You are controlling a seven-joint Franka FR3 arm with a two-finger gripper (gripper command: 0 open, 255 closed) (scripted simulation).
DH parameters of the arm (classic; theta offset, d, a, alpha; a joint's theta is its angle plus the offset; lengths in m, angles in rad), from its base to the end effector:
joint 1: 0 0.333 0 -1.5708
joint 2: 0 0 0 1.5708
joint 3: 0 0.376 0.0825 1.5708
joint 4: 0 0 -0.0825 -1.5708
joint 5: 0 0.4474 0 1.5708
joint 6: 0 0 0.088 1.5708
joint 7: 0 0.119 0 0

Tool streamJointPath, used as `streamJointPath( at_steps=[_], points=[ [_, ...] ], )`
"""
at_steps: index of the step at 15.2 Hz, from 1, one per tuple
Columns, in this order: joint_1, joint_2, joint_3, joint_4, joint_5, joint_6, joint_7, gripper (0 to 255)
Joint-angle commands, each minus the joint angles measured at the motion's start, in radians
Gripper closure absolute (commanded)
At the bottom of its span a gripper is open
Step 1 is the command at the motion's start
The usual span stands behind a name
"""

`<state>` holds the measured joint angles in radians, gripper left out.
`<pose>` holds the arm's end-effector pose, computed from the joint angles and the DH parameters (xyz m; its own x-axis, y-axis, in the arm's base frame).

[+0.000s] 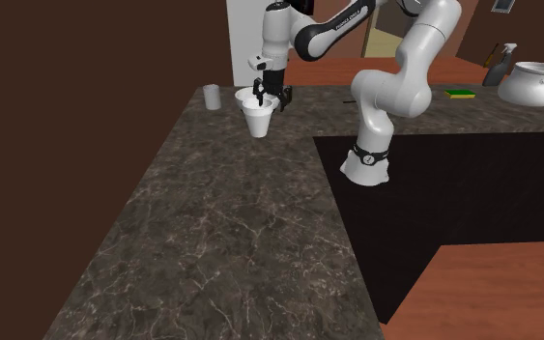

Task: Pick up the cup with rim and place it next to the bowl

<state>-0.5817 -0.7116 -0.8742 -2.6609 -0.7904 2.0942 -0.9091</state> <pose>0.0254 -0.4055 0.3823 0.9933 -0.0048 -0.1156 0.0083 -0.9936 0.1127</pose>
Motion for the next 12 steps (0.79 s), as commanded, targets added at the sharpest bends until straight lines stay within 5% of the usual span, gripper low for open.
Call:
streamJointPath(
  at_steps=[1,5,12],
  points=[
    [0.000,0.000,0.000,0.000,0.000,0.000,0.000,0],
    [-0.008,-0.073,0.102,0.062,0.066,-0.147,-0.015,0],
    [-0.008,-0.073,0.102,0.062,0.066,-0.146,-0.015,0]
  ],
)
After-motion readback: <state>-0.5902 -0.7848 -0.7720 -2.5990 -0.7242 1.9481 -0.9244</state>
